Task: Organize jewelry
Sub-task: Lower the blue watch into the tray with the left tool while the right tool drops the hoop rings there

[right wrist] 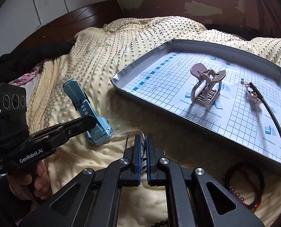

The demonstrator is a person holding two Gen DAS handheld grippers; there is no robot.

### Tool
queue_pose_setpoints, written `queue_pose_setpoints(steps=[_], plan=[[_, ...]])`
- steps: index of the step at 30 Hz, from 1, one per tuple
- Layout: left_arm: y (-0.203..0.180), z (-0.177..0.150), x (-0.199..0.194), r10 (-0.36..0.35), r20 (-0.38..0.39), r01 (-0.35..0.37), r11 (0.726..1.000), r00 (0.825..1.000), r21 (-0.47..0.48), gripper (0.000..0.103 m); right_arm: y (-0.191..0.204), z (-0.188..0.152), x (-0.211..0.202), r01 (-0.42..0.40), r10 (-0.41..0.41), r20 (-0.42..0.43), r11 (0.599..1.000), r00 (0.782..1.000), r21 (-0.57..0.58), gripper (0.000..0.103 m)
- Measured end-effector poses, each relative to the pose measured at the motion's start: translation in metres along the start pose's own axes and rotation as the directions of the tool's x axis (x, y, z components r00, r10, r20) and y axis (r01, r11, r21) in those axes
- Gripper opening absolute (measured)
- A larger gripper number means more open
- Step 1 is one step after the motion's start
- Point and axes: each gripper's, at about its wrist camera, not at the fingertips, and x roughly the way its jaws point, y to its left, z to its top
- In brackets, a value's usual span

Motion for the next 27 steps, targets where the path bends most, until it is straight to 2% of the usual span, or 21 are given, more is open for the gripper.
queue_pose_setpoints(steps=[5,11,16,22,27], plan=[[-0.003,-0.001,-0.004,-0.011,-0.002,0.011,1.000,1.000,0.003,0.004,-0.003,-0.003,-0.014,-0.011,0.008,0.060,0.999,0.998,0.043,0.004],[-0.014,-0.004,-0.010,-0.021,0.007,0.021,0.998,1.000,0.051,0.004,-0.008,-0.005,-0.035,-0.009,0.003,0.120,0.999,0.993,0.051,0.004],[-0.023,-0.001,-0.012,-0.053,0.000,0.053,0.998,0.999,0.041,0.004,-0.019,-0.006,-0.054,-0.020,0.006,0.167,0.996,0.986,0.084,0.004],[-0.046,0.025,-0.011,-0.073,0.016,0.071,0.994,0.997,0.086,0.004,-0.037,-0.002,-0.081,0.003,-0.026,0.228,0.995,0.973,0.103,0.004],[-0.068,0.058,0.013,-0.096,0.048,0.090,0.989,0.994,0.114,0.004,-0.065,0.013,-0.093,0.047,-0.093,0.285,0.985,0.954,0.163,0.004]])
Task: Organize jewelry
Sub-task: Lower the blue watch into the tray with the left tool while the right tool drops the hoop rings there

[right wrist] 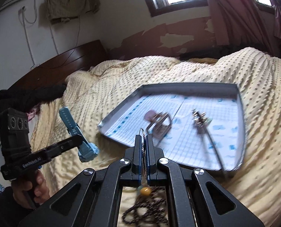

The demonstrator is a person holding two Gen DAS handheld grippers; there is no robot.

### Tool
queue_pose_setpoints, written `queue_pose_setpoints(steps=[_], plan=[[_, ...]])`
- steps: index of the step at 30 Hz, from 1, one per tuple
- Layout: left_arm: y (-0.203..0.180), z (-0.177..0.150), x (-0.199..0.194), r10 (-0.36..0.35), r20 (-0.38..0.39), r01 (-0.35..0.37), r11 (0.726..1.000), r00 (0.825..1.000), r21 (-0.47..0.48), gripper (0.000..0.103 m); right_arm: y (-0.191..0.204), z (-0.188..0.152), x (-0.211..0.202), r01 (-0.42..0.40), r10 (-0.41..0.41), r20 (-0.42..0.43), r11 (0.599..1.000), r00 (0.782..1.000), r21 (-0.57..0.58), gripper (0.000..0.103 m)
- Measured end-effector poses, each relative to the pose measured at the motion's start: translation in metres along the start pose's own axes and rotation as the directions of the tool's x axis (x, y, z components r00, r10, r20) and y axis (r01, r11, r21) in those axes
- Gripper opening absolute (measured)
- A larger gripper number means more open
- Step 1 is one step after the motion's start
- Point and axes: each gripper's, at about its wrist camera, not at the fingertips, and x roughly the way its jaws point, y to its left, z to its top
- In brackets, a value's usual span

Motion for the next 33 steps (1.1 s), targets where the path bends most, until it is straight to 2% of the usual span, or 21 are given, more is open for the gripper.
queue_pose_setpoints(steps=[5,11,18,24,27,30,31,32,33], plan=[[-0.003,0.016,0.039,-0.004,-0.034,0.004,1.000,0.999,0.005,0.004,-0.027,0.012,0.022,0.048,-0.050,0.017,0.993,0.999,0.106,0.004],[0.001,0.006,0.073,0.012,-0.123,-0.013,1.000,0.992,-0.001,0.004,-0.033,0.004,0.050,0.063,-0.060,-0.032,0.989,0.998,0.134,0.004],[0.001,0.003,0.078,0.039,-0.142,-0.040,0.999,0.989,-0.005,0.004,-0.035,-0.006,0.059,0.083,-0.075,-0.071,0.989,0.995,0.118,0.004],[0.011,-0.001,0.084,0.085,-0.211,-0.095,0.995,0.974,-0.038,0.005,-0.039,-0.012,0.050,0.120,-0.112,-0.081,0.988,0.990,0.099,0.004],[0.011,-0.004,0.077,0.098,-0.195,-0.107,0.993,0.976,-0.039,0.014,-0.042,-0.013,0.043,0.130,-0.122,-0.083,0.987,0.989,0.098,0.004],[0.006,-0.004,0.065,0.091,-0.159,-0.097,0.995,0.983,-0.031,0.046,-0.043,-0.013,0.035,0.137,-0.129,-0.078,0.986,0.989,0.098,0.004],[0.003,-0.004,0.060,0.089,-0.142,-0.093,0.995,0.986,-0.027,0.068,-0.044,-0.012,0.032,0.140,-0.133,-0.076,0.985,0.988,0.097,0.004],[0.001,-0.003,0.056,0.087,-0.127,-0.091,0.996,0.988,-0.021,0.081,-0.043,-0.012,0.029,0.144,-0.137,-0.072,0.985,0.988,0.094,0.004],[-0.002,-0.003,0.049,0.085,-0.105,-0.087,0.996,0.991,-0.013,0.082,-0.043,-0.012,0.024,0.148,-0.142,-0.066,0.985,0.988,0.090,0.005]])
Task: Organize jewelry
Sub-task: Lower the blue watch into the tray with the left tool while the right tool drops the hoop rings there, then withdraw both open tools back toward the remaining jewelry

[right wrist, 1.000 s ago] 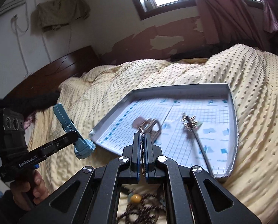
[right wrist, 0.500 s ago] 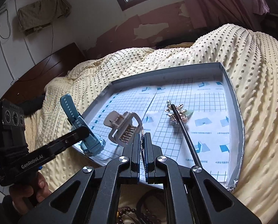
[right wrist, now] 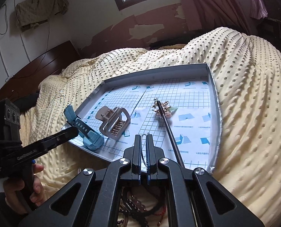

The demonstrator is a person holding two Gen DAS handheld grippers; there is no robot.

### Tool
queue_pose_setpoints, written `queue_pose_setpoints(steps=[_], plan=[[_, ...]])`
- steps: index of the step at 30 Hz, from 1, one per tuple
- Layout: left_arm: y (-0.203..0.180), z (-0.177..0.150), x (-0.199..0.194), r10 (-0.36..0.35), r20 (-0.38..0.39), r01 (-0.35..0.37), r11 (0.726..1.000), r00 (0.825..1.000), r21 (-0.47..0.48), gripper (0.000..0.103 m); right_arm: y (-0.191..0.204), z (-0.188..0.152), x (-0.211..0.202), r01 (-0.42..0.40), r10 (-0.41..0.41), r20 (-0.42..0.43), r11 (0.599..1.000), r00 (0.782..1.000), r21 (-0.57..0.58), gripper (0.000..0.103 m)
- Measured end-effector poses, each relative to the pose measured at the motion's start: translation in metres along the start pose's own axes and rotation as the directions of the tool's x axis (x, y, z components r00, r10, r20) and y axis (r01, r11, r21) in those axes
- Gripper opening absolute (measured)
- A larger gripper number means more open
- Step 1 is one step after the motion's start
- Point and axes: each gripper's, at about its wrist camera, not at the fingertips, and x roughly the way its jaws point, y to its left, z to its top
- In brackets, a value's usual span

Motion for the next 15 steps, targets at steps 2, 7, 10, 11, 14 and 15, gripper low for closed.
queue_pose_setpoints(steps=[2,7,10,11,14,15], plan=[[-0.006,-0.002,-0.012,0.002,0.031,-0.003,1.000,1.000,0.023,0.084,0.001,-0.001,-0.010,0.006,-0.006,0.016,1.000,1.000,-0.007,0.007],[-0.015,-0.010,-0.043,0.001,0.116,-0.006,0.999,0.993,0.044,0.103,0.002,-0.005,-0.044,0.026,-0.023,0.083,0.999,0.996,-0.029,0.035],[-0.019,-0.018,-0.066,-0.013,0.174,0.002,0.998,0.985,0.064,0.103,0.008,-0.009,-0.067,0.037,-0.028,0.132,0.997,0.991,-0.063,0.047],[-0.022,-0.021,-0.073,-0.013,0.195,-0.002,0.997,0.981,0.077,0.103,0.011,-0.012,-0.076,0.046,-0.033,0.154,0.996,0.988,-0.079,0.055],[-0.030,-0.031,-0.094,-0.017,0.254,-0.018,0.991,0.967,0.133,0.103,0.020,-0.019,-0.102,0.043,-0.017,0.214,0.992,0.977,-0.119,0.086],[-0.034,-0.035,-0.102,-0.019,0.274,-0.024,0.988,0.962,0.155,0.103,0.023,-0.022,-0.111,0.036,-0.003,0.237,0.990,0.971,-0.135,0.091]])
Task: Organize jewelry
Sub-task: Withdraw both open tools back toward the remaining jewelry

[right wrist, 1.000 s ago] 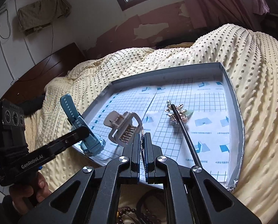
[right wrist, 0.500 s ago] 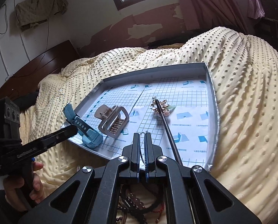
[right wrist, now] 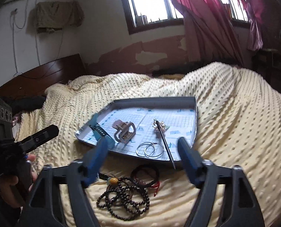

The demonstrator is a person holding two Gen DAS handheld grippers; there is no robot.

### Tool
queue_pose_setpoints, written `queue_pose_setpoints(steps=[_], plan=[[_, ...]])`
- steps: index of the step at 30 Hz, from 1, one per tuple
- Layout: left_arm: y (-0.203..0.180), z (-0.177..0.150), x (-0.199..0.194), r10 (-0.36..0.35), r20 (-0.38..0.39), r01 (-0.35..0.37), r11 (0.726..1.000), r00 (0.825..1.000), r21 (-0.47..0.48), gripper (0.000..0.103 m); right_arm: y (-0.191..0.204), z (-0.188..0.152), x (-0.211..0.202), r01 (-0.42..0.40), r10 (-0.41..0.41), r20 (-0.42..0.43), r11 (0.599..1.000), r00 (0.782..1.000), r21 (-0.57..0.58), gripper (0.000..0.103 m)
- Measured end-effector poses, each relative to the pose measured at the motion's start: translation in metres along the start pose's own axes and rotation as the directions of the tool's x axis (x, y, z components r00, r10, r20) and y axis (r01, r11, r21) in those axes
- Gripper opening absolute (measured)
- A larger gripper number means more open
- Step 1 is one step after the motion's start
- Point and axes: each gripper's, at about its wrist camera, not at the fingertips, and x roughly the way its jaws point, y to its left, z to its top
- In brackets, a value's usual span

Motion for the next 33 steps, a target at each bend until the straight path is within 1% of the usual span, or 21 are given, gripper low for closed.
queue_pose_setpoints(steps=[1,3,5,7,11,14,17,21,24,28,30,33], plan=[[-0.003,-0.002,-0.008,0.000,0.018,0.000,1.000,1.000,0.021,0.103,0.004,-0.001,-0.009,-0.011,0.012,0.024,1.000,1.000,-0.014,0.098],[-0.009,-0.007,-0.021,-0.012,0.042,0.010,0.999,0.999,0.048,0.103,0.013,-0.004,-0.027,-0.021,0.025,0.070,0.999,0.997,-0.049,0.099],[-0.012,-0.013,-0.030,-0.021,0.045,0.018,0.998,0.999,0.056,0.103,0.022,-0.008,-0.041,-0.007,0.015,0.100,0.997,0.995,-0.078,0.102],[-0.015,-0.019,-0.039,-0.022,0.049,0.019,0.998,0.999,0.064,0.103,0.030,-0.015,-0.053,0.014,-0.001,0.126,0.995,0.992,-0.096,0.102],[-0.016,-0.036,-0.058,0.030,0.063,-0.035,0.996,0.998,0.084,0.103,0.040,-0.031,-0.071,0.054,-0.037,0.155,0.992,0.987,-0.113,0.102],[-0.016,-0.047,-0.069,0.077,0.079,-0.085,0.991,0.994,0.099,0.103,0.046,-0.045,-0.083,0.067,-0.045,0.166,0.989,0.985,-0.132,0.102],[-0.015,-0.057,-0.076,0.120,0.069,-0.127,0.987,0.990,0.103,0.103,0.050,-0.060,-0.091,0.088,-0.064,0.164,0.986,0.984,-0.141,0.102],[-0.013,-0.071,-0.081,0.147,0.037,-0.150,0.983,0.989,0.104,0.103,0.049,-0.079,-0.097,0.099,-0.079,0.158,0.988,0.984,-0.123,0.102],[-0.015,-0.079,-0.083,0.190,0.017,-0.191,0.974,0.982,0.123,0.103,0.046,-0.089,-0.096,0.115,-0.098,0.136,0.986,0.986,-0.124,0.102],[-0.011,-0.083,-0.078,0.166,-0.035,-0.163,0.982,0.985,0.092,0.103,0.037,-0.098,-0.092,0.113,-0.104,0.092,0.989,0.990,-0.095,0.102],[-0.009,-0.085,-0.074,0.170,-0.056,-0.166,0.983,0.984,0.081,0.103,0.031,-0.102,-0.089,0.111,-0.106,0.070,0.991,0.992,-0.078,0.102],[-0.006,-0.088,-0.069,0.179,-0.084,-0.173,0.982,0.980,0.074,0.103,0.025,-0.106,-0.086,0.121,-0.117,0.060,0.991,0.991,-0.056,0.102]])
